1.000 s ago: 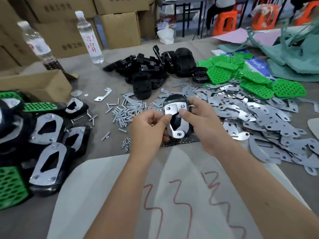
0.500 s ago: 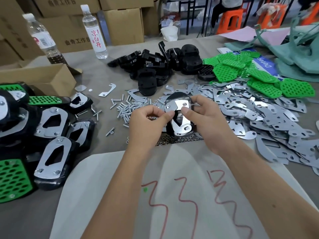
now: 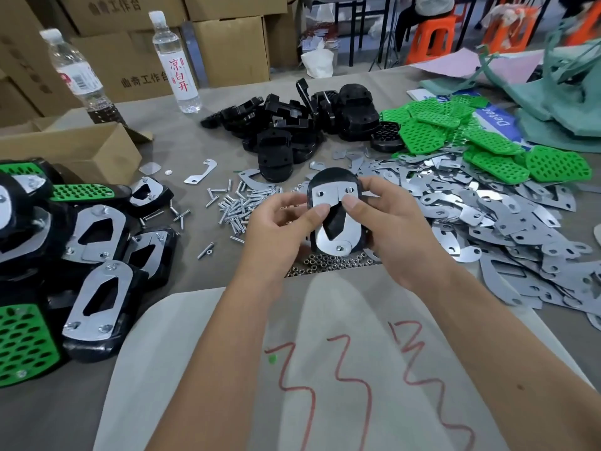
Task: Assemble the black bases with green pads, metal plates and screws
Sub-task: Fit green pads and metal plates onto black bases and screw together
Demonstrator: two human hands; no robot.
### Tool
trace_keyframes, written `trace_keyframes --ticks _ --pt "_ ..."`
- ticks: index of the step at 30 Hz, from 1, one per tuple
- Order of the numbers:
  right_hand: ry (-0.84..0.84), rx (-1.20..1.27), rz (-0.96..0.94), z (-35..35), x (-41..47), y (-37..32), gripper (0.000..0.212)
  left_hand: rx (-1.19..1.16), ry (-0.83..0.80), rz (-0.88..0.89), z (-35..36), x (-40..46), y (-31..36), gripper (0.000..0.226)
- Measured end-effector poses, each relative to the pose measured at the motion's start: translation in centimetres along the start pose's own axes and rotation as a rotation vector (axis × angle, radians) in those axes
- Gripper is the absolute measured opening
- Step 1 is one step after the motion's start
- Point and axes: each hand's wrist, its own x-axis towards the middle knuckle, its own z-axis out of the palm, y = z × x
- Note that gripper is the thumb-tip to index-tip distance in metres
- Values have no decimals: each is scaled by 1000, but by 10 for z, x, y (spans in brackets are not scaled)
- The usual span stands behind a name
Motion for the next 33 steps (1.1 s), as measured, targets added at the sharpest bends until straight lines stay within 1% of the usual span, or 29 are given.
trace_keyframes --ticks 2,3,5,6,7,8,9,11,13,14,16,20,24,29,31,33 --pt "-30 -34 -12 1 0 1 25 -39 -74 9 -2 -2 3 9" --pt "-51 -54 -20 2 0 1 24 -59 -70 27 -2 -2 5 7" --pt "-77 -92 -45 3 2 2 25 -104 -1 57 -1 -1 6 6" --pt "-58 -158 -71 2 3 2 24 -126 56 64 -2 1 6 4" --pt "-25 -278 -111 -2 5 2 20 -154 121 56 -3 2 7 1" --pt "-5 -440 -159 -7 7 2 13 -179 193 30 -5 5 7 6" --pt "-21 -616 -200 -12 7 2 8 -201 246 0 -7 7 6 10" --pt "-144 -937 -225 -20 6 0 8 -246 304 -33 -14 10 5 13" --pt "-284 -1101 -181 -19 4 -1 11 -272 335 -41 -19 11 5 14" --pt "-334 -1125 -157 -16 3 -1 12 -279 342 -38 -21 12 5 15" --pt "-364 -1120 -130 -13 3 -1 8 -293 338 -39 -22 12 5 18" --pt "-345 -1097 -123 -11 3 -1 14 -279 321 -63 -20 11 4 18" --pt "-330 -1139 -124 -4 2 0 11 -238 306 -80 -15 10 4 14" --pt "-351 -1134 -146 0 2 0 17 -206 300 -82 -11 8 3 19" --pt "-307 -1122 -163 0 2 2 17 -196 301 -83 -12 9 3 22" --pt "-166 -969 -158 0 3 3 18 -191 294 -79 -12 8 2 23"
